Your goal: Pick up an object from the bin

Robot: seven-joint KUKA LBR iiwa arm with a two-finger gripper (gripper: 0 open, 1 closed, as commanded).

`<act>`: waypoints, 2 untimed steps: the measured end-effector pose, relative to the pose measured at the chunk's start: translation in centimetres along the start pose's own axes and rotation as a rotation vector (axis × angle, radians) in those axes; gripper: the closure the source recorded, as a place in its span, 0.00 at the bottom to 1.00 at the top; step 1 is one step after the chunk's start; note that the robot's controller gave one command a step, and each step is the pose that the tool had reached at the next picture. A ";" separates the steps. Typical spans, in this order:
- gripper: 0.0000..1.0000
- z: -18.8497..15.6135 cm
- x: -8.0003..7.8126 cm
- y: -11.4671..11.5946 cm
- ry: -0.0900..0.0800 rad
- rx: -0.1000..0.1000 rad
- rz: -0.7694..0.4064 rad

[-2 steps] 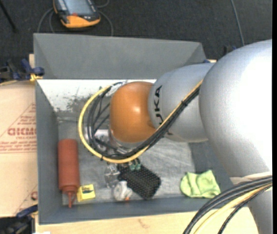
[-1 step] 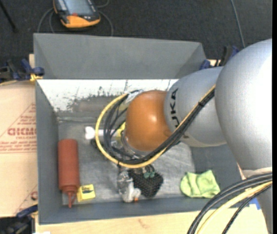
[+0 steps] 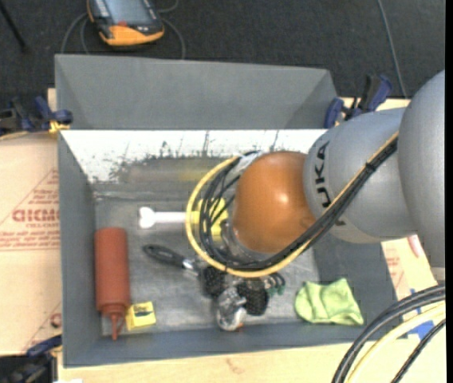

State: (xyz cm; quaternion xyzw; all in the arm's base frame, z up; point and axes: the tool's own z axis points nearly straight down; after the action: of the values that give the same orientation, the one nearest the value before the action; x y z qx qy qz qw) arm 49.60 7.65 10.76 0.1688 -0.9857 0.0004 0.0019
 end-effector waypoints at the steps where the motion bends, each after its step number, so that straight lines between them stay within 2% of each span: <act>1: 0.00 0.2 -0.4 -2.5 -0.010 0.000 0.010; 2: 0.00 1.0 -0.9 -4.2 -0.006 -0.002 0.147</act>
Offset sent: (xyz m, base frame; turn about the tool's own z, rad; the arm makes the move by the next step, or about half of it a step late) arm 0.0320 -0.0509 -0.0157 0.0118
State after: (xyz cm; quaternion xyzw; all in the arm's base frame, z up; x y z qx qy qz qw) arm 51.82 4.02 9.72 0.0960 -0.9954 -0.0010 -0.0011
